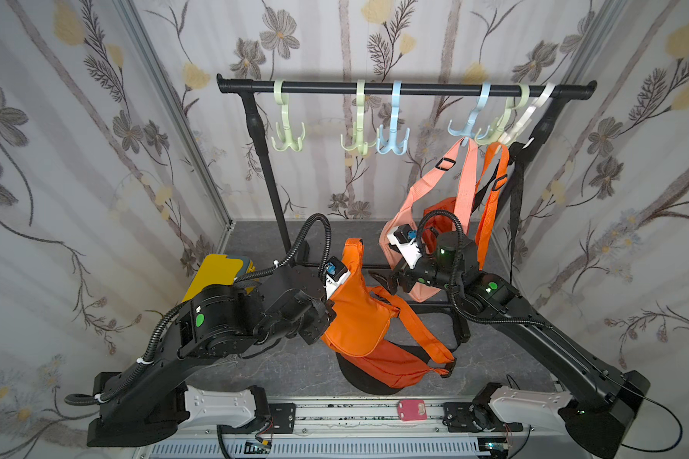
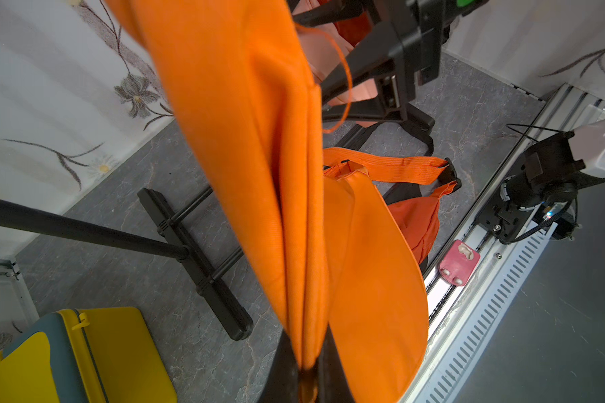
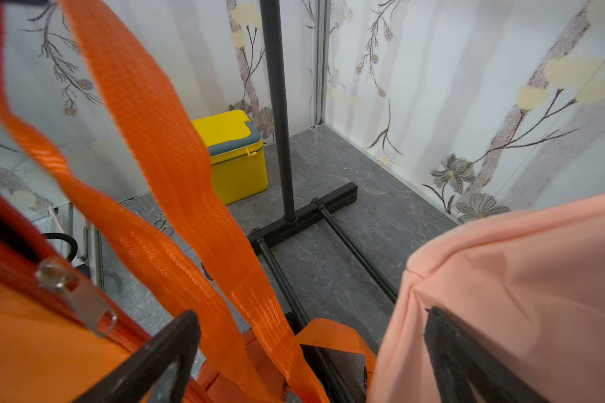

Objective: Hang the bag on a hook
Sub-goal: Pick up the bag from the bag.

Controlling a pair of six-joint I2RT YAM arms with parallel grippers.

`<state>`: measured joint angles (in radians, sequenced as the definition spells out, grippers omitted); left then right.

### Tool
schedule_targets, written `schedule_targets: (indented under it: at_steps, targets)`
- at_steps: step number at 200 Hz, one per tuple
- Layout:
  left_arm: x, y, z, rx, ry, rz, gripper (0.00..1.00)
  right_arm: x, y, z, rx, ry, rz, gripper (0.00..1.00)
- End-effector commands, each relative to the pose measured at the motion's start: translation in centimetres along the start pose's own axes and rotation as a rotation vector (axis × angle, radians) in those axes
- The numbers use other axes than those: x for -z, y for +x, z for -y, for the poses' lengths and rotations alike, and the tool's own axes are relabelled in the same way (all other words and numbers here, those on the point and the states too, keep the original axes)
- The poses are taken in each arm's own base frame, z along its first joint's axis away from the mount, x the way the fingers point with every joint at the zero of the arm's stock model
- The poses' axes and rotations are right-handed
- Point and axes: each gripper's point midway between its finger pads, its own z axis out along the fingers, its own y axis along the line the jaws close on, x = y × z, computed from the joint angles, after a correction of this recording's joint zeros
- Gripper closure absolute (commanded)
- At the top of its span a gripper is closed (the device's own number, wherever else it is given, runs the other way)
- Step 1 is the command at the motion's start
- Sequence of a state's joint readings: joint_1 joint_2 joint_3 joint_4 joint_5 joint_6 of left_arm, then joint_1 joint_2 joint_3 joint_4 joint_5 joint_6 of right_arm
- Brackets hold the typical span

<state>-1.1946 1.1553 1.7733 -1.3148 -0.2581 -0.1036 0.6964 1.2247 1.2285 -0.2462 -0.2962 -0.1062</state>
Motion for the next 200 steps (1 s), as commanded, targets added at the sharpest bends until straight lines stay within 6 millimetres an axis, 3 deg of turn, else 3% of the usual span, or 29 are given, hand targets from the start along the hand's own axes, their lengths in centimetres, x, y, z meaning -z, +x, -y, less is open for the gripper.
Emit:
schedule_targets:
  at_steps: [1,50,76,84,95,101,124,138,150,161,172,200]
  targets:
    - [0.1,-0.7,0.2,-0.002,0.009,0.035,1.00,-0.8,-1.5,-0.9,0.037,-0.037,0.067,0.01]
    - [0.0,-0.6,-0.1,-0.005,-0.004,0.040,1.00,-3.2,-1.0,-3.4,0.053,-0.118,0.053,0.01]
    - [0.3,-0.7,-0.1,0.001,0.003,0.053,1.00,-4.6,-1.3,-1.8,0.017,-0.051,0.079,0.00]
    - [0.4,-0.8,0.0,0.005,0.007,0.061,1.00,-4.9,-1.6,-1.3,0.005,-0.038,0.098,0.07]
    - [0.6,-0.9,0.0,0.010,0.016,0.079,1.00,-5.1,-2.4,-0.9,-0.021,-0.048,0.132,0.30]
    - [0.7,-0.9,0.1,0.012,0.022,0.092,1.00,-5.1,-2.8,-0.9,-0.037,-0.066,0.150,0.35]
    - [0.7,-0.7,0.3,0.020,0.044,0.126,1.00,-5.0,-4.0,-2.1,-0.041,-0.165,0.201,0.18]
    - [0.7,-0.5,0.2,0.027,0.044,0.134,1.00,-5.1,-4.2,-2.6,-0.045,-0.197,0.204,0.18]
    - [0.8,-0.4,0.0,0.031,0.037,0.138,1.00,-5.3,-4.2,-2.4,-0.057,-0.190,0.205,0.34]
    - [0.9,-0.3,-0.1,0.034,0.031,0.141,1.00,-5.3,-4.3,-1.7,-0.076,-0.155,0.212,0.72]
    - [0.9,-0.2,-0.3,0.037,0.024,0.142,1.00,-5.0,-4.6,-0.7,-0.090,-0.110,0.221,0.99]
    - [1.2,0.0,-0.6,0.046,0.012,0.152,1.00,-1.9,-6.2,1.3,-0.103,0.006,0.311,1.00]
